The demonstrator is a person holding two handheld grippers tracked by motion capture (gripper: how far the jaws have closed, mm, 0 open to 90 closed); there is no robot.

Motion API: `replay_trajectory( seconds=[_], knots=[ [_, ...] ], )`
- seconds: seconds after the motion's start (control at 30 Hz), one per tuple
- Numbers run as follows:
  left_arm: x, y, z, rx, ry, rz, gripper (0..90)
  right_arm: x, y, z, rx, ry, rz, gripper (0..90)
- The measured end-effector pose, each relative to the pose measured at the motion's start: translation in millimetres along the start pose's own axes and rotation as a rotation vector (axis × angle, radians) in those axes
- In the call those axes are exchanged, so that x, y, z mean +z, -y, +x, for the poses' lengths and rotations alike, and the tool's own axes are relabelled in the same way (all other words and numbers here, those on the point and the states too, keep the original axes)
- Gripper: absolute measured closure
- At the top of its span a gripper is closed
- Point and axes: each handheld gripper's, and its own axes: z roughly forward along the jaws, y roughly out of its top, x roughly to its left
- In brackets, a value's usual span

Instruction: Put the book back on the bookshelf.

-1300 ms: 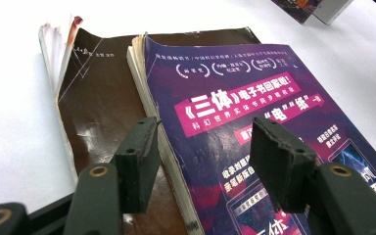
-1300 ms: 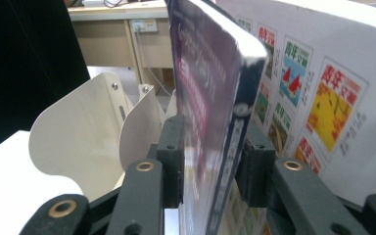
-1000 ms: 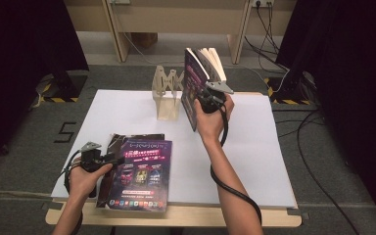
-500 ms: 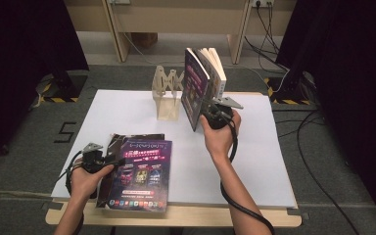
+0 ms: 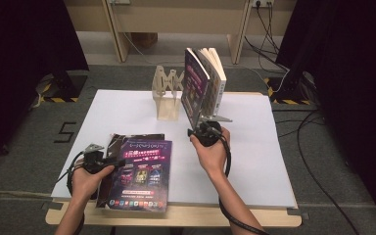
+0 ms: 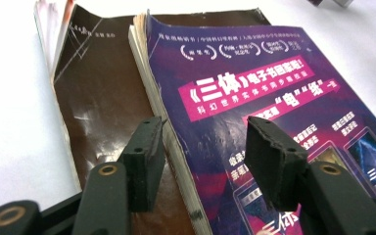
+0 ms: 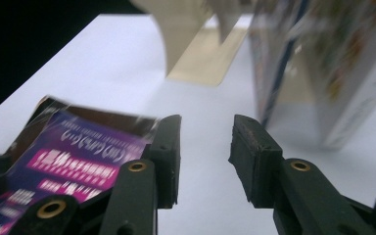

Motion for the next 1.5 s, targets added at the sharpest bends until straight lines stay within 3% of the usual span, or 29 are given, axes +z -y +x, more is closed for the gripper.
replay_trajectory(
  seconds=[0.2,0.4,0.67,0.87,1.07,1.27,1.5],
  knots=[
    [2.6,1.9,1.4,-0.018,0.005,0.024,50.6,17.4,21.2,13.0,-0.008,-0.05,0.081,63.2],
    [4.0,1.6,1.8,-0.045,0.014,0.037,53.2,32.8,38.7,24.2,0.025,-0.097,0.138,61.8],
    [4.5,-0.5,1.1,-0.053,0.002,0.054,55.3,49.9,57.4,32.8,0.044,-0.128,0.229,60.4],
    [7.1,-1.3,-1.2,-0.051,0.004,0.05,56.2,60.5,66.7,36.6,0.057,-0.158,0.254,58.9],
    [7.8,-0.3,-3.5,-0.052,0.0,0.042,58.1,63.1,69.5,40.6,0.054,-0.143,0.252,58.0],
    [2.4,-1.2,-7.6,-0.081,-0.005,0.016,60.6,63.0,69.8,41.2,0.038,-0.134,0.251,58.3],
    [-8.1,-4.6,-13.1,-0.127,0.079,-0.054,65.9,62.9,69.5,41.8,0.032,-0.129,0.255,58.4]
  ],
)
